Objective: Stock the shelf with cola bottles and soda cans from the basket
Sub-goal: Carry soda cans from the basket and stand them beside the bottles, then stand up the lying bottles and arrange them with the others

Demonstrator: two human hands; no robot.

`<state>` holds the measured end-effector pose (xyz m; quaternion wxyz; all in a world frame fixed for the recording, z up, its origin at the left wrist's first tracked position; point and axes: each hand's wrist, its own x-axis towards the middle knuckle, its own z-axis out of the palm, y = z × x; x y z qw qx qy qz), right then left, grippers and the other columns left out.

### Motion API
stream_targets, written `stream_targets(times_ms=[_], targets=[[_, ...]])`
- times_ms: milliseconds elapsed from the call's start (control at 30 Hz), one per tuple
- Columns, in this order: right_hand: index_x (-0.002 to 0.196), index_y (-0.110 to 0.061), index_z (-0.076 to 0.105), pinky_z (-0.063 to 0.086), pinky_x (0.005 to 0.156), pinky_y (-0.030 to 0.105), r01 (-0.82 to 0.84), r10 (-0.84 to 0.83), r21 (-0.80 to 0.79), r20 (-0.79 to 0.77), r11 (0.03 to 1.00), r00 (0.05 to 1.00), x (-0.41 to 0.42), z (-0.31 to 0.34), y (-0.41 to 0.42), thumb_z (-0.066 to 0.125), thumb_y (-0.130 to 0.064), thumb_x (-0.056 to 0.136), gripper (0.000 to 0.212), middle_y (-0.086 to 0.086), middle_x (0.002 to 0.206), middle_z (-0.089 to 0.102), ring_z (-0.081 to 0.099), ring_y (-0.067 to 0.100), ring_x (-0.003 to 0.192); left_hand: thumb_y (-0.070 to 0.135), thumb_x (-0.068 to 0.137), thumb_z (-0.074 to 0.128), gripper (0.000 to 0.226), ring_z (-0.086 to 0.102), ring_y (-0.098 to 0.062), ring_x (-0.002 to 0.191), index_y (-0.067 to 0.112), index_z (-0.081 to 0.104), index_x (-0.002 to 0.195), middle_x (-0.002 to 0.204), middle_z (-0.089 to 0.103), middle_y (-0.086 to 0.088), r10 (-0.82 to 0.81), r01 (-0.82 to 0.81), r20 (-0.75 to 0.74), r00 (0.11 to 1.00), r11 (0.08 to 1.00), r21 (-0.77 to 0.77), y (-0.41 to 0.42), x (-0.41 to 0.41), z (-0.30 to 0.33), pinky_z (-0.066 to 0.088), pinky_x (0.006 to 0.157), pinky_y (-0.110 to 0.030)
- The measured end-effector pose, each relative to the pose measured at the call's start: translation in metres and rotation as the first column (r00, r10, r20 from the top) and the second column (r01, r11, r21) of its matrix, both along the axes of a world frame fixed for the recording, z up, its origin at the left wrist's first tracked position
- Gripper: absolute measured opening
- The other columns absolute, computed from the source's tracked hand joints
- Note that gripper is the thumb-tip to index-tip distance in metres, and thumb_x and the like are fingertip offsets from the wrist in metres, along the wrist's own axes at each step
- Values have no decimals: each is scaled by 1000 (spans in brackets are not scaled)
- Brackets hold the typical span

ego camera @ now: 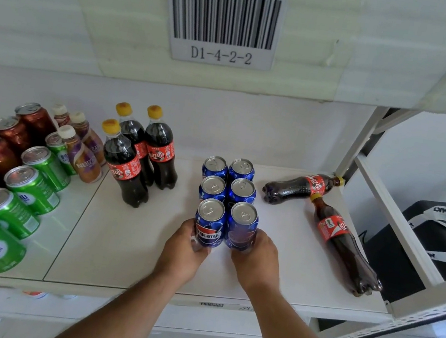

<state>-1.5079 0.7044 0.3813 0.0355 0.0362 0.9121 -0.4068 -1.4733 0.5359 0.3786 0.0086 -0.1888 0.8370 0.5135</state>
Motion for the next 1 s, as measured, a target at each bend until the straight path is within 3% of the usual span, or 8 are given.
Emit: stream_targets(times_ms=[100,167,233,567,733,867,1000], targets=[[131,-26,59,57,101,41,2,-2,6,65,1000,998,8,2,5,76,-28,88,45,-1,128,69,63,20,114,16,91,79,74,57,-24,136,29,43,153,152,55,4,-14,16,36,999,999,-42,-2,8,2,51,110,-41],[152,-23,46,50,112,43,25,-27,19,125,1000,992,16,6,11,75,-29,93,66,1,149,57,54,24,135,19,93,78,79,50,-24,144,26,36,158,161,47,1,-16,20,62,998,998,-64,-6,17,4,47,115,-42],[159,-22,37,47,116,44,26,-34,58,146,998,989,24,12,18,74,-32,95,74,1,158,49,50,24,142,23,94,76,77,48,-21,146,24,34,160,162,45,0,-26,31,63,998,997,-76,-11,26,6,44,117,-38],[158,-20,40,52,104,36,-32,-7,216,178,976,984,55,60,57,66,-46,98,70,4,154,54,58,26,130,34,98,69,52,58,-15,133,22,53,146,150,58,0,-166,181,120,979,974,-135,-4,62,36,49,108,-32],[158,-19,40,47,103,33,-47,16,205,151,978,988,55,81,74,67,-45,97,71,4,156,51,55,26,136,37,97,71,59,58,-9,130,23,49,149,150,56,6,-292,302,134,947,951,-66,30,68,53,49,109,-33],[158,-16,39,44,109,34,-61,41,179,116,982,992,56,89,99,67,-45,97,73,5,158,49,52,26,139,37,97,71,58,56,-8,129,26,48,149,149,55,8,-297,303,79,952,950,-75,58,63,67,49,108,-34],[156,-18,42,49,103,36,-37,19,182,98,983,995,57,99,134,64,-43,99,66,5,146,58,60,27,125,36,97,70,59,55,-8,130,26,47,151,149,55,7,-286,288,31,958,952,-104,92,54,79,49,111,-37]])
